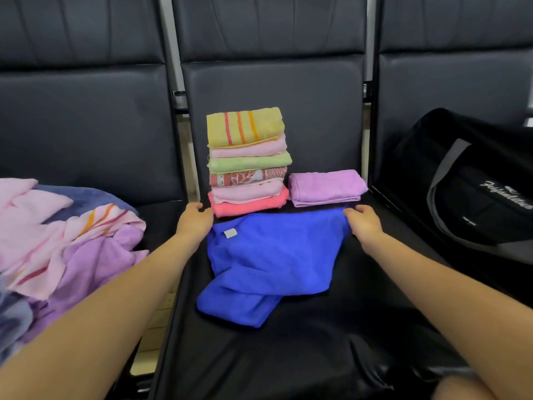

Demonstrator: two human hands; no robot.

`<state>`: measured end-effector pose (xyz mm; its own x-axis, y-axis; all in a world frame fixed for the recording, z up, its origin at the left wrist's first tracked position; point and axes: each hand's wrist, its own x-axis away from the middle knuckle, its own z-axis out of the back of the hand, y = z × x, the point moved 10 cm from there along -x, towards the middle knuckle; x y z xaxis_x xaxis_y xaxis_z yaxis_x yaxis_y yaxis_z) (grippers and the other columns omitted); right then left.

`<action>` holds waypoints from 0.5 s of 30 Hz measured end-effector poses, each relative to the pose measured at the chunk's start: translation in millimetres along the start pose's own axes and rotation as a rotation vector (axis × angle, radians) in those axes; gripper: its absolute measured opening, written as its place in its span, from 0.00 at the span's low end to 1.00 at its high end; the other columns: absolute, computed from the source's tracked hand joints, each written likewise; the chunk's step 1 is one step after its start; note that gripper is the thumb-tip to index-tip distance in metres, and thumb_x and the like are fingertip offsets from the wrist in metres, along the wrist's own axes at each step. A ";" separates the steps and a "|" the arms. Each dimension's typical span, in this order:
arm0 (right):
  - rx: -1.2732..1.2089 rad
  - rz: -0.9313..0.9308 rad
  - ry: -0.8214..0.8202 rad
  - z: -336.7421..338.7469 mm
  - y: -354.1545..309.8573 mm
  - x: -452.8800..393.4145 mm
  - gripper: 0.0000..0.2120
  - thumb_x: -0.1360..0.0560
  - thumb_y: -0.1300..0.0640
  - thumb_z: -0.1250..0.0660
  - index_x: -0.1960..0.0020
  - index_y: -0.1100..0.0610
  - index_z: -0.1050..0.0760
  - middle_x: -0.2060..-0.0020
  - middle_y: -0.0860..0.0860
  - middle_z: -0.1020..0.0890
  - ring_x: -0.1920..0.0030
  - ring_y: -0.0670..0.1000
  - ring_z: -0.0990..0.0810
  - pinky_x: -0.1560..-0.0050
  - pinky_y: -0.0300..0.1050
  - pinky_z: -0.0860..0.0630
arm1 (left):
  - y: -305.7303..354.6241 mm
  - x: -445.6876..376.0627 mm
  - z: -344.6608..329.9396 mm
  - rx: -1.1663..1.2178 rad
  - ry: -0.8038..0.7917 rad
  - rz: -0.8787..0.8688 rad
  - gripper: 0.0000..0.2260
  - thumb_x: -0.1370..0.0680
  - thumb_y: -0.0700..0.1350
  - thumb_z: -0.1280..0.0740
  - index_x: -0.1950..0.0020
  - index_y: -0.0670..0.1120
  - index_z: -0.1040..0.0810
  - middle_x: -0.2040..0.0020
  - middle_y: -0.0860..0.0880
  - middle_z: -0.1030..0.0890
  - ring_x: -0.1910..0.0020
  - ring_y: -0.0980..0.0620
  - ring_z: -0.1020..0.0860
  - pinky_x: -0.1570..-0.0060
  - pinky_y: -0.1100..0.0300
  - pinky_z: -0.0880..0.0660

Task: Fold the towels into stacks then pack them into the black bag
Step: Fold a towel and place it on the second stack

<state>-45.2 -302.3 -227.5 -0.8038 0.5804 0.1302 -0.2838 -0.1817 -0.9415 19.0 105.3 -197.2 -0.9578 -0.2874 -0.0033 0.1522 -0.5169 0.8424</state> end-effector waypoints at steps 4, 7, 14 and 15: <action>0.175 0.036 0.026 5.7 8.4 21.2 0.25 0.23 0.56 0.37 0.29 0.62 0.34 0.34 0.59 0.26 0.35 0.59 0.27 0.37 0.46 0.32 | -8.5 11.7 -10.0 -0.163 -0.062 -0.045 0.21 0.20 0.48 0.40 0.28 0.43 0.34 0.32 0.42 0.27 0.35 0.42 0.28 0.37 0.52 0.31; 0.228 0.010 -0.020 4.8 24.9 35.4 0.26 0.26 0.54 0.34 0.31 0.63 0.32 0.42 0.60 0.22 0.42 0.60 0.22 0.40 0.50 0.26 | -8.1 35.7 -10.8 -0.212 -0.082 -0.128 0.23 0.21 0.47 0.38 0.27 0.41 0.35 0.33 0.40 0.27 0.35 0.41 0.28 0.37 0.52 0.31; 0.133 -0.220 -0.377 -19.5 48.9 88.1 0.12 0.26 0.53 0.29 0.52 0.60 0.27 0.61 0.56 0.24 0.64 0.50 0.25 0.67 0.43 0.24 | -10.4 84.8 -3.1 -0.465 -0.138 -0.281 0.22 0.23 0.56 0.35 0.37 0.42 0.29 0.46 0.44 0.21 0.47 0.45 0.23 0.53 0.56 0.30; 0.163 -0.238 -0.465 -27.0 51.8 98.3 0.12 0.26 0.52 0.28 0.53 0.58 0.27 0.62 0.55 0.23 0.67 0.49 0.25 0.70 0.40 0.25 | -10.6 92.2 -3.6 -0.501 -0.150 -0.289 0.22 0.24 0.58 0.35 0.39 0.43 0.28 0.48 0.45 0.20 0.48 0.46 0.22 0.54 0.57 0.30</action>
<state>-124.8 -233.3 -271.9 -0.8436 0.2154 0.4918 -0.5333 -0.2300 -0.8141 -70.1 81.4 -208.3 -0.9960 0.0198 -0.0872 -0.0580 -0.8852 0.4616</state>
